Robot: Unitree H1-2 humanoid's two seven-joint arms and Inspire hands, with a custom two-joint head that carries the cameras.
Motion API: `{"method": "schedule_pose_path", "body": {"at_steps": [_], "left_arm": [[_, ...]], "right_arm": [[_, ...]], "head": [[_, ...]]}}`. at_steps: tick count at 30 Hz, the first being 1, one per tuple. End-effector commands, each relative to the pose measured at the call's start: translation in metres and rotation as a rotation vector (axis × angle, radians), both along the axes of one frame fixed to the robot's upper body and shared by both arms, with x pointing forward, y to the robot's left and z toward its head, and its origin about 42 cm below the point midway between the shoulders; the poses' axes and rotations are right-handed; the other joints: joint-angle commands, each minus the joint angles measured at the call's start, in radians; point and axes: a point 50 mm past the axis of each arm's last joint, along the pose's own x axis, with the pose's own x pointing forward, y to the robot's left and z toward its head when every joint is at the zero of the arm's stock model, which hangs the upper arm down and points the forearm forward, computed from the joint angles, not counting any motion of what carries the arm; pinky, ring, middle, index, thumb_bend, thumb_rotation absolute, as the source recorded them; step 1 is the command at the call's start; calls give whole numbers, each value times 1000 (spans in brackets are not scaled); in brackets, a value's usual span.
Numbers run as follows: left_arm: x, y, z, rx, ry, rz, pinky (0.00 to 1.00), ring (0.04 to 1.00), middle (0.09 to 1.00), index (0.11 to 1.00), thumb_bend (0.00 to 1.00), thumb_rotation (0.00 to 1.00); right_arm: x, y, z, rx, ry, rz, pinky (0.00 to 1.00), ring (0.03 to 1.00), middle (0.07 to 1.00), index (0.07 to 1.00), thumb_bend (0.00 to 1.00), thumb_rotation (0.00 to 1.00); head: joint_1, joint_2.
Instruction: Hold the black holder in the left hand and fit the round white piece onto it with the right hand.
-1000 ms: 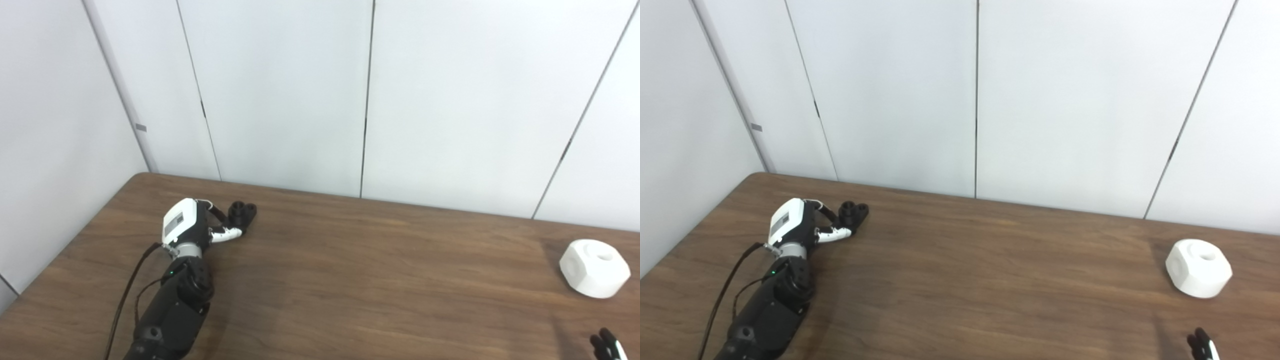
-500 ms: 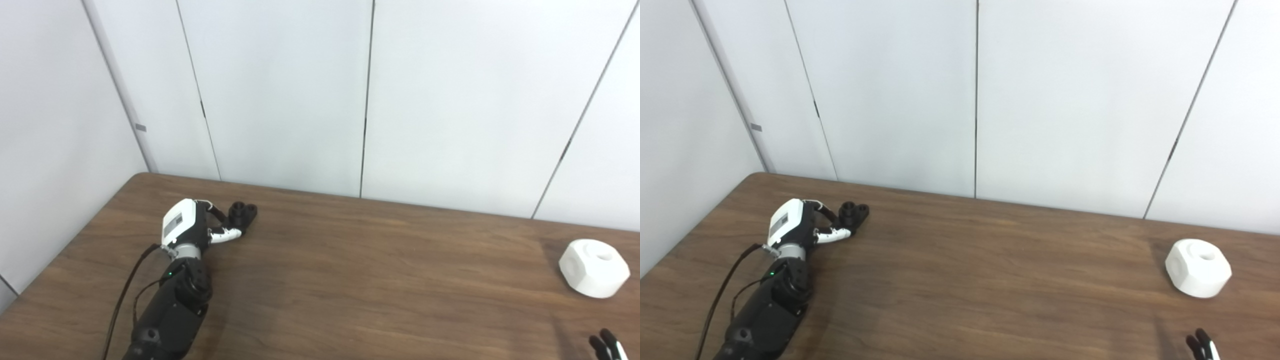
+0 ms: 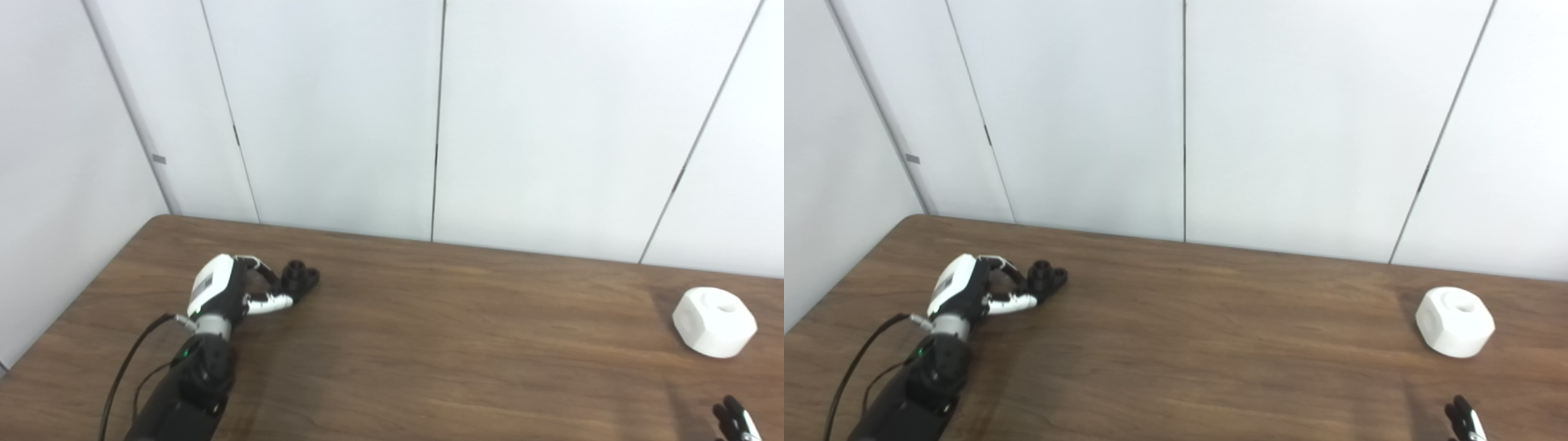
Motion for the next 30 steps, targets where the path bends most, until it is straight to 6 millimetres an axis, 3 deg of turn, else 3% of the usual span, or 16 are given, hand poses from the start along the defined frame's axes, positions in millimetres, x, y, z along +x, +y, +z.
{"method": "schedule_pose_path", "body": {"at_steps": [1,4,6,13,20,30], "left_arm": [[-8,-5,5,4,25,-96,788,881,815,487,513,52],[-25,-14,3,20,77,-155,826,892,829,489,513,56],[-34,-21,1,25,89,-205,901,903,834,489,513,56],[-58,-40,-5,31,62,-347,840,902,844,489,514,51],[-78,-59,-11,19,-2,-502,843,912,839,488,515,47],[-99,-103,-11,74,-20,-664,779,888,806,488,517,49]], "right_arm": [[2,5,13,17,-59,4,1000,988,957,960,511,962],[2,3,13,67,-71,41,1000,999,988,990,512,952],[2,2,12,72,-72,45,1000,1000,993,998,511,956],[4,-3,8,49,-74,44,1000,997,977,986,557,928],[3,-2,8,43,-79,50,1000,987,966,974,596,884],[5,3,8,29,-92,67,997,961,947,952,606,855]], "head": [[-4,5],[-9,7],[-17,18],[-43,38],[-75,57],[-142,98]]}}
